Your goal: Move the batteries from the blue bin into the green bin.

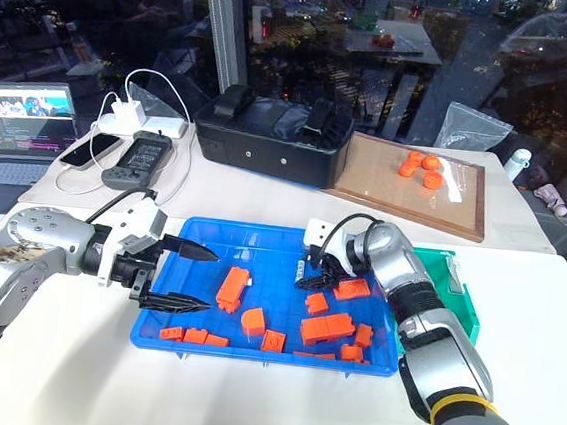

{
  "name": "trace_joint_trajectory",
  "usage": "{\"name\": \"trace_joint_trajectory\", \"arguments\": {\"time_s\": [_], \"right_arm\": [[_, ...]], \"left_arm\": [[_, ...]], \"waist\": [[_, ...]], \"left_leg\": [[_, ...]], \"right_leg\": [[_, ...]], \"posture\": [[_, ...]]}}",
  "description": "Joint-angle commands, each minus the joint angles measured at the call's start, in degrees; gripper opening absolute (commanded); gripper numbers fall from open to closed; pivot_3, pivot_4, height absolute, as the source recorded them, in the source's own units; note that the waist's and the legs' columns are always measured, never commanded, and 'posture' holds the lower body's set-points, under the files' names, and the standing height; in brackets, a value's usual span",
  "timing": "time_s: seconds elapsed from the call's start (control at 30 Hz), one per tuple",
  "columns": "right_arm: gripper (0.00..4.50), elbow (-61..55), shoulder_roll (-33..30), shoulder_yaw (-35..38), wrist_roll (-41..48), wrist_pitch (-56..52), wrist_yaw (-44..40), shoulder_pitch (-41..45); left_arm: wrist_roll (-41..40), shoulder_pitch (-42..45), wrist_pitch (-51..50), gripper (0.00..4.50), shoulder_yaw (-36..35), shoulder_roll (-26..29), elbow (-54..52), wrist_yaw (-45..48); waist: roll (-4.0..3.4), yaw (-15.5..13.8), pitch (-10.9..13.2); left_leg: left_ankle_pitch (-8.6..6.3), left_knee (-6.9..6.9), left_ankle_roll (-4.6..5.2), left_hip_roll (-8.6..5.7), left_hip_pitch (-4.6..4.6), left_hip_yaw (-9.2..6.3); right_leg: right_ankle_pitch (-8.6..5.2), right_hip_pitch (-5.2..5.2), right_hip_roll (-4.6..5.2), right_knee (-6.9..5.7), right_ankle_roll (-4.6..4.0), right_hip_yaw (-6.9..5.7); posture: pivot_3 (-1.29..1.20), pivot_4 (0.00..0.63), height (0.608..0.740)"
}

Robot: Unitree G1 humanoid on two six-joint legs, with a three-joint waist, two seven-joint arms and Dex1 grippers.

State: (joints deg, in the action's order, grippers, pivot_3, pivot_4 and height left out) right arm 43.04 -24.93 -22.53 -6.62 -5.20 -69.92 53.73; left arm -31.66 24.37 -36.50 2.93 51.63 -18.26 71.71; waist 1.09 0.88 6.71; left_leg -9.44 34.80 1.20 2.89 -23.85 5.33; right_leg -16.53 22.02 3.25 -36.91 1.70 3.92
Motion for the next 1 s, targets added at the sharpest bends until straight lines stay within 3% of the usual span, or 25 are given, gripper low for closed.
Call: {"name": "trace_joint_trajectory", "arguments": {"time_s": [0.03, 0.2, 0.33, 0.63, 0.77, 1.0], "right_arm": [[2.53, -4.67, -2.75, 2.12, 0.73, -0.19, -2.03, 1.01], [2.53, -17.61, -8.74, 5.33, 3.57, -7.46, -5.6, -0.72], [2.53, -30.55, -18.15, 10.08, 7.71, -17.72, -10.39, -2.28], [2.53, -37.44, -37.02, 15.0, 7.95, -20.32, -12.53, -11.27], [2.53, -37.49, -40.57, 15.72, 7.97, -18.51, -11.68, -17.64], [2.53, -33.34, -38.42, 12.44, 4.92, -13.65, -7.92, -21.7]], "left_arm": [[-0.25, 0.24, 1.29, 4.5, -1.17, -0.03, -0.92, -0.28], [0.02, 1.52, 2.4, 4.5, -0.36, -0.89, 1.02, 0.49], [-1.54, 5.58, 2.46, 4.5, 0.43, -4.18, 3.96, 1.53], [-7.41, 13.73, -1.19, 4.5, -0.68, -12.89, 6.48, 0.29], [-7.23, 14.64, -1.15, 4.5, -0.54, -13.47, 7.36, 0.29], [-7.69, 14.41, -2.69, 4.5, -0.53, -12.87, 6.59, -0.38]], "waist": [[0.0, -0.06, 0.0], [-0.01, -0.15, 0.01], [-0.01, -0.45, 0.01], [0.0, -0.79, 0.01], [-0.03, -0.15, -0.01], [-0.05, 0.12, 0.0]], "left_leg": [[0.0, 0.0, 0.0, 0.0, 0.0, 0.0], [0.0, -0.02, 0.0, -0.01, -0.02, -0.03], [0.0, -0.02, 0.0, -0.02, -0.05, -0.05], [0.0, 0.0, 0.0, -0.05, -0.06, 0.08], [0.0, -0.02, 0.0, -0.04, -0.05, 0.04], [0.0, 0.02, 0.0, -0.05, 0.04, -0.09]], "right_leg": [[0.0, 0.0, 0.0, 0.0, 0.0, 0.0], [0.0, 0.02, 0.03, 0.01, 0.0, 0.0], [-0.01, 0.03, 0.04, 0.0, 0.01, -0.02], [-0.02, 0.0, 0.07, 0.13, 0.03, -0.01], [-0.02, -0.01, 0.04, 0.14, 0.03, 0.02], [-0.02, -0.07, -0.01, 0.11, 0.06, 0.09]], "posture": [[0.0, 0.15, 0.74], [0.0, 0.15, 0.74], [0.0, 0.15, 0.74], [0.0, 0.15, 0.74], [0.0, 0.15, 0.74], [0.0, 0.15, 0.74]]}}
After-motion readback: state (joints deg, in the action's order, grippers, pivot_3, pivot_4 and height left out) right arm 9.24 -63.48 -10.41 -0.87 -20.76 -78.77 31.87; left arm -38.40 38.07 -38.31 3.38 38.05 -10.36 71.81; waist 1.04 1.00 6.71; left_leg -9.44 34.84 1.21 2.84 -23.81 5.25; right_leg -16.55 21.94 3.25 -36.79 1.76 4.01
